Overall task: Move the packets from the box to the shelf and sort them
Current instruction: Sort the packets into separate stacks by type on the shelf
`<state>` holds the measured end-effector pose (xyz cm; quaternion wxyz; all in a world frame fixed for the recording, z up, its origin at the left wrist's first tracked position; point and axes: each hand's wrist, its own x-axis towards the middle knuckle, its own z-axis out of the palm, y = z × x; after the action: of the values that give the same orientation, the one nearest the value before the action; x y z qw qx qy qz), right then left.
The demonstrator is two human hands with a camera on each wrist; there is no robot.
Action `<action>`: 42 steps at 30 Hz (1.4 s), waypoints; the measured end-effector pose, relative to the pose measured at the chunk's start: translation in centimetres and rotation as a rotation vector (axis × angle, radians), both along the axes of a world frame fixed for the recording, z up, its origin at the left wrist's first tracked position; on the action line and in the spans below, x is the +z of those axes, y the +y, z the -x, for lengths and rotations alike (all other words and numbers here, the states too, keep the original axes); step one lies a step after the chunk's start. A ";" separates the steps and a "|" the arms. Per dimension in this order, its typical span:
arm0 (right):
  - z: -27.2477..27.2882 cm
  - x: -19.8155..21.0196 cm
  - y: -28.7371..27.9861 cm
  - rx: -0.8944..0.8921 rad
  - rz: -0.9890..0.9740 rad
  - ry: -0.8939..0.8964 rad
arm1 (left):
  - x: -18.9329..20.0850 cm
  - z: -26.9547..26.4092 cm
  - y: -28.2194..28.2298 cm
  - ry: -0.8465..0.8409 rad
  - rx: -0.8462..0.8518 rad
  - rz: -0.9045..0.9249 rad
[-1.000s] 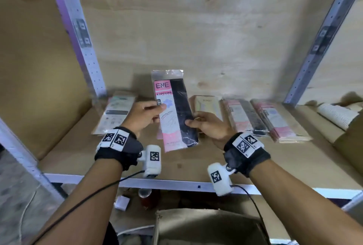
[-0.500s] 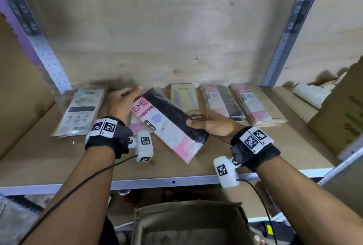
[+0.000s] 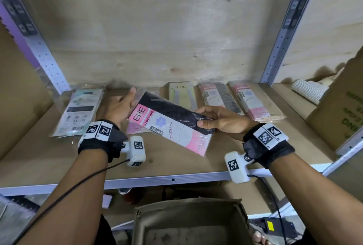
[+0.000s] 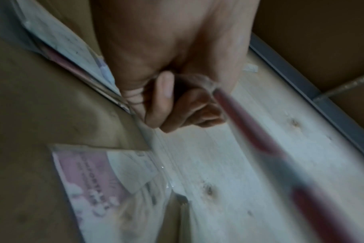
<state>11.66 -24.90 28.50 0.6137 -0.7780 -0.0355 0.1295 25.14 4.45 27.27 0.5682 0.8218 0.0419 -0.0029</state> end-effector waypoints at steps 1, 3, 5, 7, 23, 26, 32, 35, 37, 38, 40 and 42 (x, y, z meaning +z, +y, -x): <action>0.1 0.0 -0.1 0.009 -0.008 0.005 | 0.1 0.2 0.1 0.027 -0.057 0.039; 0.2 0.0 -0.1 0.011 -0.023 0.010 | 0.3 0.5 0.4 0.081 -0.157 0.184; 0.2 -0.1 0.0 0.019 -0.027 0.007 | 0.4 0.4 0.7 0.157 -0.209 0.333; 0.2 -0.1 0.2 0.030 -0.036 0.009 | 0.3 0.3 0.9 0.253 -0.234 0.417; -2.5 -0.9 4.0 -0.362 -0.454 0.057 | 0.3 3.4 -4.0 0.264 -0.499 0.236; -3.1 -1.1 4.9 -0.390 -0.430 0.062 | 0.0 3.5 -4.2 0.211 -0.523 0.314; -4.5 -0.9 5.6 -0.441 -0.309 0.040 | -0.3 2.1 -3.6 0.156 -0.366 0.364; -5.6 -0.4 6.1 -0.414 -0.234 0.028 | -0.3 1.5 -2.9 0.110 -0.261 0.364; -6.1 -0.1 6.6 -0.410 -0.195 0.002 | -0.2 1.3 -2.6 0.078 -0.227 0.358; -6.3 -0.1 6.7 -0.417 -0.181 -0.011 | -0.1 1.3 -2.5 0.063 -0.235 0.362; -6.5 0.0 6.7 -0.438 -0.146 -0.037 | 0.3 1.4 -2.6 0.040 -0.292 0.352; -6.5 0.1 5.9 -0.493 -0.092 -0.061 | 0.9 1.5 -3.3 0.031 -0.370 0.314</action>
<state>18.14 -19.02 28.60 0.6604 -0.7378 0.1308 -0.0491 23.64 1.15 28.14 0.6782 0.7168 -0.1016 -0.1263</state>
